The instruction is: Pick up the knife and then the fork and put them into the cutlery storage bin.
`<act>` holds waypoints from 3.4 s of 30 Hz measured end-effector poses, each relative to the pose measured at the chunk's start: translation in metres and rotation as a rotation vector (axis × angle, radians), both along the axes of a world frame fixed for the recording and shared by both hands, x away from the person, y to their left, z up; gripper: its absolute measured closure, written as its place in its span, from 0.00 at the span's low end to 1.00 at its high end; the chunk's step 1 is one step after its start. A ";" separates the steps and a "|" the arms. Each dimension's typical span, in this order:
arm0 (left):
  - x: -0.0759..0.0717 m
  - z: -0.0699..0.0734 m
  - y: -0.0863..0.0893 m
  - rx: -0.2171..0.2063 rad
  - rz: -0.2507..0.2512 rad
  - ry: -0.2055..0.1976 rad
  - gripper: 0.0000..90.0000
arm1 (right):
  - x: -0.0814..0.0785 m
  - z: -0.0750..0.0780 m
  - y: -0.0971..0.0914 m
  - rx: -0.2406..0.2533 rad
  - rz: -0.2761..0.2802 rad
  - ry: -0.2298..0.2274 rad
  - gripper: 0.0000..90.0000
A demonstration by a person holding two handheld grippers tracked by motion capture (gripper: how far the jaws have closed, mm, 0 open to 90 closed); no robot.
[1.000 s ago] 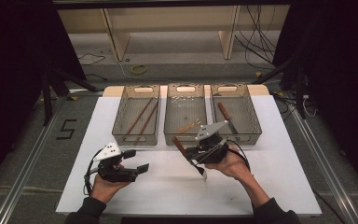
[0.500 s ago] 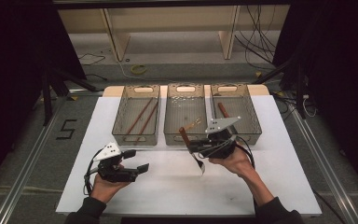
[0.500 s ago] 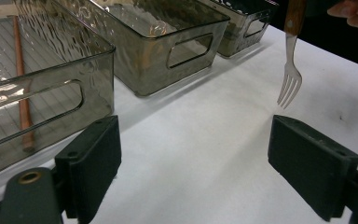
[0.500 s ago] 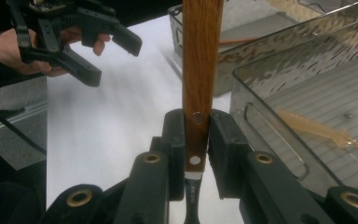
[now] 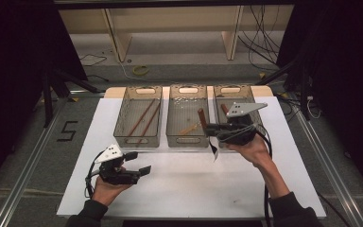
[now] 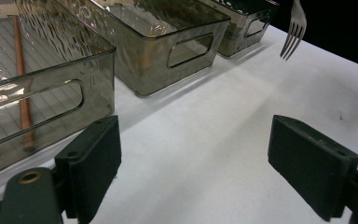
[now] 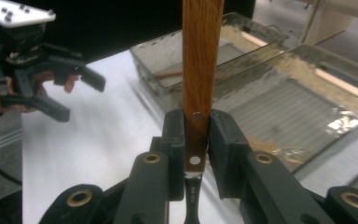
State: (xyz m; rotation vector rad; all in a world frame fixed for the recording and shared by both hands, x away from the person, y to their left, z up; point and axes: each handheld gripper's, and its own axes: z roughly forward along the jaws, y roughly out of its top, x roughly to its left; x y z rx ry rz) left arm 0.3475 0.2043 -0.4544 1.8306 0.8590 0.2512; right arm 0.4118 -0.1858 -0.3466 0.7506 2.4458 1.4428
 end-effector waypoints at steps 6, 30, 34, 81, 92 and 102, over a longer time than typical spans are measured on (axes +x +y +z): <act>0.000 0.000 0.000 0.000 0.000 0.000 0.19 | 0.010 0.015 -0.015 0.007 -0.049 -0.018 0.86; 0.000 0.000 0.001 -0.002 0.001 0.002 0.19 | 0.057 0.051 -0.061 -0.041 -0.238 -0.032 0.86; 0.000 0.000 0.000 -0.006 0.003 0.001 0.19 | 0.067 0.047 -0.072 -0.075 -0.292 -0.026 0.86; 0.000 0.000 0.001 -0.005 0.000 0.000 0.18 | 0.117 -0.029 -0.079 -0.264 -0.521 0.197 0.44; 0.000 0.000 0.001 -0.008 0.001 0.001 0.18 | 0.097 -0.018 -0.080 -0.137 -0.482 0.185 0.32; 0.000 0.000 0.000 -0.009 0.002 0.003 0.18 | 0.060 -0.012 -0.069 -0.039 -0.414 0.142 0.29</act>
